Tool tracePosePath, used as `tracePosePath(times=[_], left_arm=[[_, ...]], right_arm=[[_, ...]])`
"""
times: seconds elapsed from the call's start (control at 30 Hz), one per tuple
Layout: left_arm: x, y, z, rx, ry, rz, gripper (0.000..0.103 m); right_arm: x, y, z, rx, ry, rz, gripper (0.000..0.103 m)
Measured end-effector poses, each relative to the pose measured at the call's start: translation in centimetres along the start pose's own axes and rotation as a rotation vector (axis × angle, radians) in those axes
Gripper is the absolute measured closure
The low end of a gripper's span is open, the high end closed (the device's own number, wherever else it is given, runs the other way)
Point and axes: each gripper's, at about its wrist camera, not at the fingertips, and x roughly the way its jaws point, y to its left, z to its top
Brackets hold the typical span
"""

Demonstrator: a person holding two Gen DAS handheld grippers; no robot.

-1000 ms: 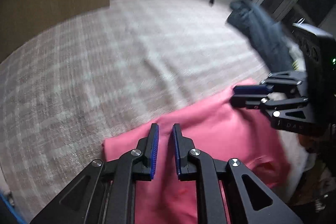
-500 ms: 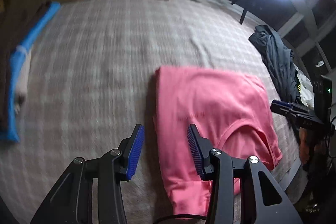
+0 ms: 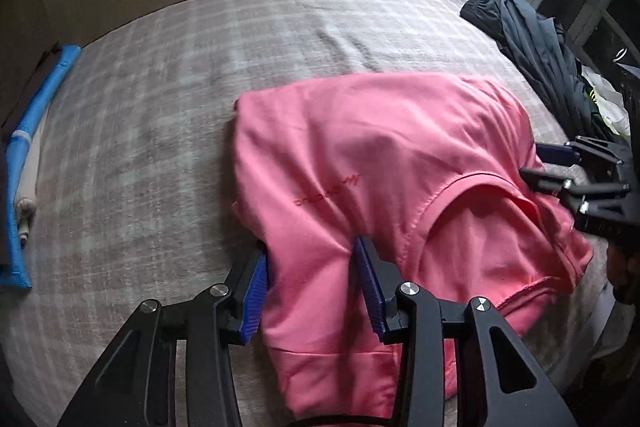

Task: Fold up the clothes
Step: 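Grasp the folded shirt with both grippers and lift it, then carry the shirt with both grippers onto the brown cloth on the blue mat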

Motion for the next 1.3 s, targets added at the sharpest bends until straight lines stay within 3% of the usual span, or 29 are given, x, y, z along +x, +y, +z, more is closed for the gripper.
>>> tracePosePath(times=[0.07,0.1,0.17,0.23,0.37,0.43,0.53,0.67,0.8,0.93,1.1,1.3], left_arm=[[0.1,-0.1,0.1,-0.008,-0.004,-0.017,0.071],[0.1,-0.1,0.1,-0.012,-0.006,-0.028,0.082],[0.3,-0.2,0.2,-0.022,-0.014,-0.056,0.089],[0.5,-0.1,0.3,-0.047,-0.028,-0.082,0.090],[-0.4,0.9,0.1,-0.193,-0.046,-0.215,0.091],[-1.3,1.0,0.2,-0.220,-0.073,-0.237,0.091],[-3.5,0.6,0.5,-0.192,-0.127,-0.211,0.091],[-6.7,1.2,1.1,-0.167,-0.184,-0.201,0.091],[-10.6,3.7,1.5,-0.163,-0.248,-0.183,0.091],[-14.8,7.4,1.8,-0.141,-0.315,-0.109,0.091],[-19.1,15.0,1.3,-0.120,-0.361,0.000,0.091],[-23.8,27.3,0.6,-0.087,-0.380,0.147,0.091]], right_arm=[[-0.5,0.3,0.0,-0.026,-0.003,0.019,0.058],[-0.7,0.4,0.7,-0.021,-0.005,0.041,0.062],[-0.6,0.2,1.2,0.003,-0.007,0.093,0.088],[-0.2,-0.4,1.4,0.063,-0.004,0.171,0.090],[0.0,-2.4,1.3,0.261,-0.012,0.345,0.092],[-0.9,-2.5,1.8,0.289,-0.038,0.382,0.092],[-2.4,-2.5,2.6,0.313,-0.081,0.429,0.092],[-5.7,-1.2,4.5,0.254,-0.151,0.429,0.093],[-9.3,0.9,6.8,0.184,-0.218,0.438,0.093],[-11.6,4.4,9.9,0.108,-0.268,0.461,0.093],[-11.8,11.5,15.3,0.032,-0.325,0.484,0.093],[-8.3,22.5,22.5,-0.017,-0.364,0.503,0.093]])
